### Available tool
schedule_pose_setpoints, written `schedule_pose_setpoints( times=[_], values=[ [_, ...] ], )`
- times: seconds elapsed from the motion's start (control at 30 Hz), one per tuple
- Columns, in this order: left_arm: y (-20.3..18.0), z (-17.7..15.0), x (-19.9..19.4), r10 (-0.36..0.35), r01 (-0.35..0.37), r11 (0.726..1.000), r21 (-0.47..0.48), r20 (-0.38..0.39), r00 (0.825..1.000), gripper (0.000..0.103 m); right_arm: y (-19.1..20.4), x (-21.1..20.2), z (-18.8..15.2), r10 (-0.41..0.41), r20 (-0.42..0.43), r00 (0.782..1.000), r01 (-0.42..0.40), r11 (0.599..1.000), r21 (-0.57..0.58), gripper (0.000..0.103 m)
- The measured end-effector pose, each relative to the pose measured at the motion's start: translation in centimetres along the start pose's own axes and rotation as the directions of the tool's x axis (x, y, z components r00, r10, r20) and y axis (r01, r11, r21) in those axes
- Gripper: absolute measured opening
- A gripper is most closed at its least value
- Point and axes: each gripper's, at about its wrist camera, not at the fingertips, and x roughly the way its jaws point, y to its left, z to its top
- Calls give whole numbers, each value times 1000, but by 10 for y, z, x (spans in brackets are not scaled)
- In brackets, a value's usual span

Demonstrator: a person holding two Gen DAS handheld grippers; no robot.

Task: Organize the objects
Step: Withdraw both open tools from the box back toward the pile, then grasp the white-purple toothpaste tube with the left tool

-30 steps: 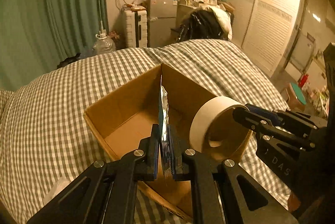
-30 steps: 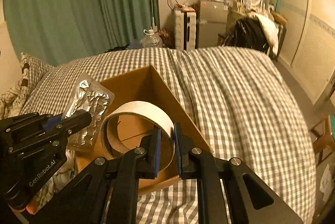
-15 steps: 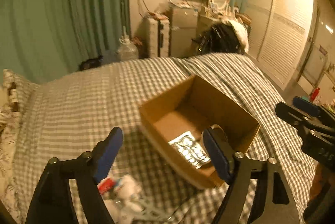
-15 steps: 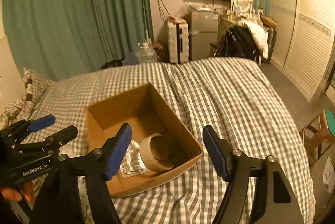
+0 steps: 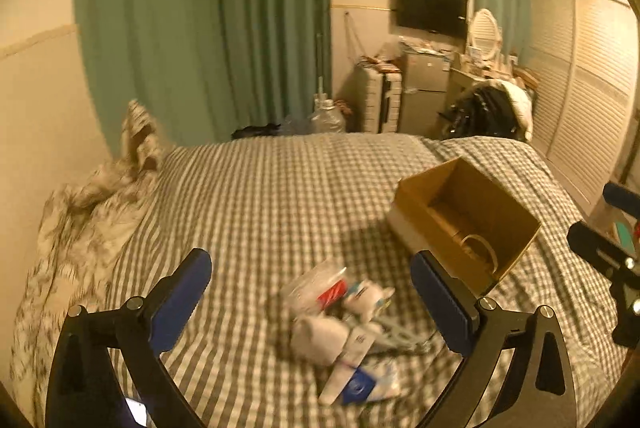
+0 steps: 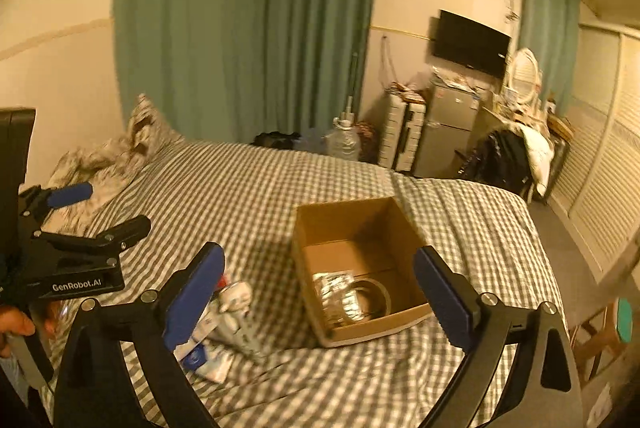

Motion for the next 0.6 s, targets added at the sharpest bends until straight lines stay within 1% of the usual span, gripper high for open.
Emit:
schedule_pose_setpoints(
  times=[0.07,0.17,0.23,0.33,0.43,0.47,0.5,0.53,0.6],
  values=[
    [9,-18,3,23,-23,999,-21,-15,1000,103,13,11,-15,21,-34,999,-21,1000,-5,96],
    [17,-49,16,61,-63,997,-48,-39,997,103,26,39,-43,40,-119,992,-40,999,3,96],
    [21,-68,26,86,-89,994,-63,-52,995,102,31,59,-62,50,-181,982,-48,999,14,96],
    [20,-94,48,73,-82,994,-76,-111,991,103,37,92,-87,55,-268,962,-50,998,25,96],
    [11,-118,71,68,-74,997,-30,-178,982,103,43,120,-110,54,-353,934,-47,999,28,96],
    [7,-125,79,71,-75,997,-11,-201,977,103,44,131,-117,59,-392,918,-49,998,35,96],
    [2,-131,87,73,-73,997,8,-227,971,103,42,136,-122,59,-411,910,-45,998,42,96],
    [-1,-135,93,63,-60,998,20,-243,968,102,41,140,-125,59,-426,903,-41,998,51,96],
    [-9,-141,107,46,-34,998,47,-290,956,101,35,147,-126,76,-435,897,-44,996,82,96]
  ],
)
